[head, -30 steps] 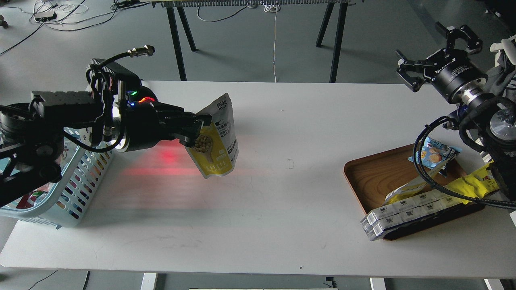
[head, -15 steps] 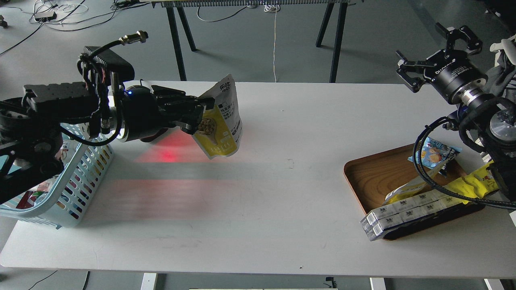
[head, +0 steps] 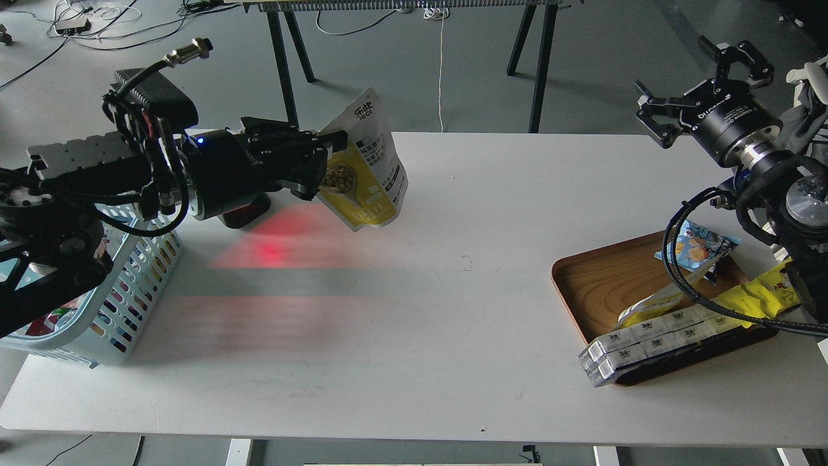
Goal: Scan snack and place in basket
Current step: 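Hold the packet in front of the scanner with the left gripper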
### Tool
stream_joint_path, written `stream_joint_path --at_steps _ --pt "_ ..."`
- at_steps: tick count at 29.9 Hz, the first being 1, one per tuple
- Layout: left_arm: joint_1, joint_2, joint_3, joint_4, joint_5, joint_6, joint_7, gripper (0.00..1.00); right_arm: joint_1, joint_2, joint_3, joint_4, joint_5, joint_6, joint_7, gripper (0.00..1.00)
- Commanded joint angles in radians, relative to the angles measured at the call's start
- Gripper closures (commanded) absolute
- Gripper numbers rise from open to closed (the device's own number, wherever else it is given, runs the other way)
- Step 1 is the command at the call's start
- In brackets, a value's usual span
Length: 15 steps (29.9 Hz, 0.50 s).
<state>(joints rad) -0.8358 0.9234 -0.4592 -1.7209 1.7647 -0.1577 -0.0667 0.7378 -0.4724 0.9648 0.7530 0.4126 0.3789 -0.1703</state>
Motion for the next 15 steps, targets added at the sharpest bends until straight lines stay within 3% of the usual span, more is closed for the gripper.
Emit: stream_joint_path --at_steps 1,7,15 --pt "0.032 -0.004 0.001 0.018 0.054 0.029 -0.012 0.99 0.0 -0.002 0.0 -0.001 0.0 0.0 0.0 0.04" --pt "0.069 -0.005 -0.001 0.056 0.127 0.07 -0.041 0.99 -0.001 -0.002 0.0 0.0 -0.001 0.0 0.0 0.04" --pt "0.095 0.002 -0.015 0.055 0.13 0.073 -0.044 0.99 -0.003 -0.002 0.0 0.0 0.0 0.0 0.0 0.04"
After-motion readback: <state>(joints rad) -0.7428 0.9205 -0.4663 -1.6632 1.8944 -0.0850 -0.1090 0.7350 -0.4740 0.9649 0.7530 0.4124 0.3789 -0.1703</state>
